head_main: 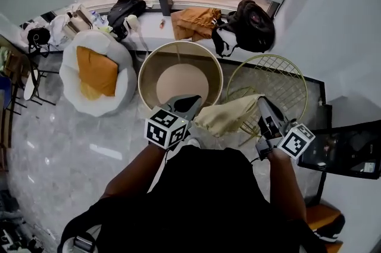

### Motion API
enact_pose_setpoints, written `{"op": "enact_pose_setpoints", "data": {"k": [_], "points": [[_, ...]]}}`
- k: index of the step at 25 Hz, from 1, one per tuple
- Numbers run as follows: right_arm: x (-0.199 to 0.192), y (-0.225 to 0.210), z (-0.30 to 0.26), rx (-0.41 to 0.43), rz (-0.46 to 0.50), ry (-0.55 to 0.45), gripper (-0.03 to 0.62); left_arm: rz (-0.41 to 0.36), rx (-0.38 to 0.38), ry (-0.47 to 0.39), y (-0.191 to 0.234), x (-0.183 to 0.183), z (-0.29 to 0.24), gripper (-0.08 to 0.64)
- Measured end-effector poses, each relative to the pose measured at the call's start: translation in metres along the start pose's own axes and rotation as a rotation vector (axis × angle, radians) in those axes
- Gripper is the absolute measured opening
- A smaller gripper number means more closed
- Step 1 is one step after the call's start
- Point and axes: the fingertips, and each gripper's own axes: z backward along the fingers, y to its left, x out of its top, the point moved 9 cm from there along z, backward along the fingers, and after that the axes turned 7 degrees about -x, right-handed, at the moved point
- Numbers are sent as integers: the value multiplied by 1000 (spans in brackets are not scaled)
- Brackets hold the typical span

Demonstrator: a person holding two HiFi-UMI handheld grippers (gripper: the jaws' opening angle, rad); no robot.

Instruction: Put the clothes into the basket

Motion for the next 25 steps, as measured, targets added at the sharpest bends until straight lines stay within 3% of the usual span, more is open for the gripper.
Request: {"op": "enact_pose_setpoints", "data": {"k": [9,16,25], "points": [[-15,30,8,178,93,175,25,101,175,-76,-40,-26,25,0],[-27,28,44,241,146,249,25,146,218,-92,-110,-56,22,1],[-62,22,85,301,129,331,25,193,381,-99,-177,-107,63,0]]}}
